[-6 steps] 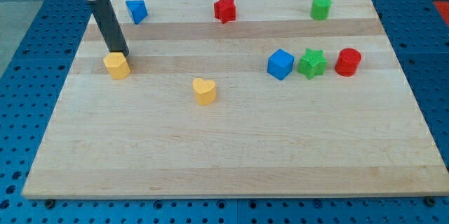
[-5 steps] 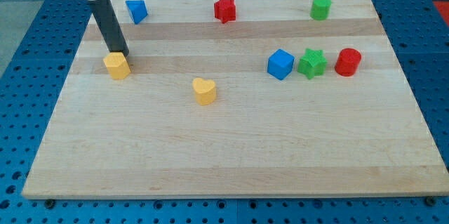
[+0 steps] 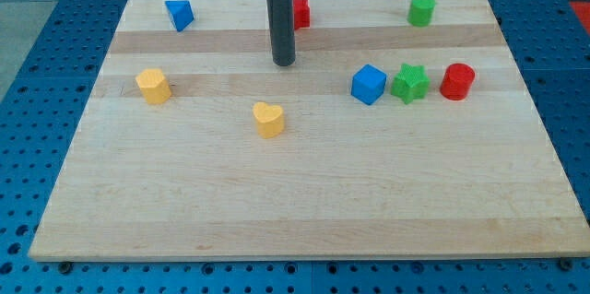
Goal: Slide the red circle green star parallel to each other
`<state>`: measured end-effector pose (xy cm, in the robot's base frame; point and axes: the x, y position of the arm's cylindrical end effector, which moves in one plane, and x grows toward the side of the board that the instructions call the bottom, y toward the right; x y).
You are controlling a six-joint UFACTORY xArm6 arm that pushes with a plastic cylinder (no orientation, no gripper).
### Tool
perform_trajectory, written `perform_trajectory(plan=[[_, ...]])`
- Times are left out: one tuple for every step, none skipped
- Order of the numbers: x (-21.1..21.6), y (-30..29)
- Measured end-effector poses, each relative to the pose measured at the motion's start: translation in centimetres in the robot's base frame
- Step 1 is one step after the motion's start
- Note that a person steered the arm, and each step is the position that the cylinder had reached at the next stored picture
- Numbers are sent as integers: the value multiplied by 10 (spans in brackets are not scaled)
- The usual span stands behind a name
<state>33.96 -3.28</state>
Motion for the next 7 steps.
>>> perform_trajectory(plan=[[-1, 35], [-4, 90], [-5, 153], [-5, 208], [2, 223], [16, 223], [20, 222]])
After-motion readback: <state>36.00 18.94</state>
